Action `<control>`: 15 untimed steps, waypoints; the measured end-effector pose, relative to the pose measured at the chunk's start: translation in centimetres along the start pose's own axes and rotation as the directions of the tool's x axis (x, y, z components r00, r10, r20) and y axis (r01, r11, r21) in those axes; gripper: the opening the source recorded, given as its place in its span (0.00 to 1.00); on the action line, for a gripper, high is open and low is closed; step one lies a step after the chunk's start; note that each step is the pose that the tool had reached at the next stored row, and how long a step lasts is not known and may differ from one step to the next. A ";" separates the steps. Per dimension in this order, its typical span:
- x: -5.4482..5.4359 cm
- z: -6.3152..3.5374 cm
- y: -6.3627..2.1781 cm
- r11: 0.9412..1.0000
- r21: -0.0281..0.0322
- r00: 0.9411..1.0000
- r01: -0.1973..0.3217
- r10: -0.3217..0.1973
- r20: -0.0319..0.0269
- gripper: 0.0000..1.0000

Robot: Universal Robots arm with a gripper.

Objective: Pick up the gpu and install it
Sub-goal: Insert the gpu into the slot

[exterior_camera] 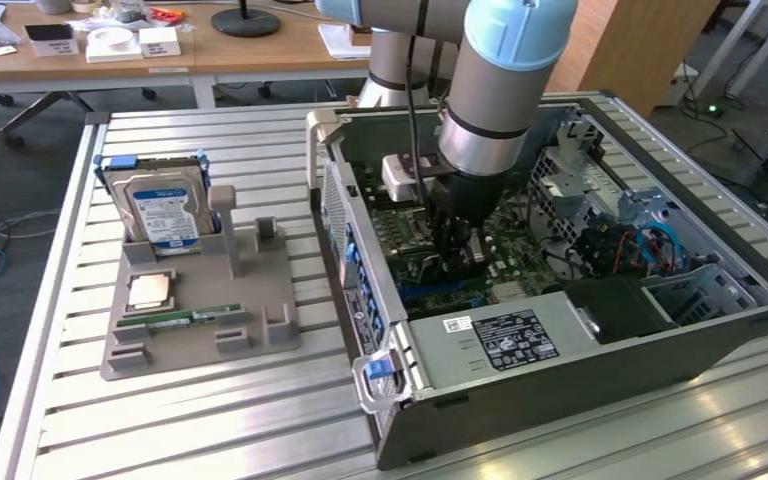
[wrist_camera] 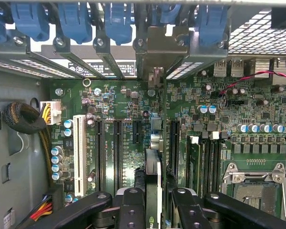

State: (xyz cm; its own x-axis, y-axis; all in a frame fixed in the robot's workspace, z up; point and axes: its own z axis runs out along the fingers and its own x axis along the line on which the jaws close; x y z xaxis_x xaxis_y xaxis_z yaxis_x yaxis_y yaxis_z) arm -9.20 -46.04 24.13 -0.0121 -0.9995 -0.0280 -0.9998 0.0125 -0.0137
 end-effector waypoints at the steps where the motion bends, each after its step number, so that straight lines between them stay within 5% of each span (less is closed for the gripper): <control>1: 0.0 0.00 0.00 1.000 0.000 1.000 0.000 0.000 0.000 0.26; 15: 0.1 -0.17 0.00 1.000 0.000 1.000 0.000 0.000 0.000 0.26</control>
State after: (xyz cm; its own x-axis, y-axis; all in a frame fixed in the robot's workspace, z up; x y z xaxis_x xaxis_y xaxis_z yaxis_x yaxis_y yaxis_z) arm -9.20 -46.11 24.31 -0.0122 -0.9995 -0.0281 -0.9998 0.0126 -0.0137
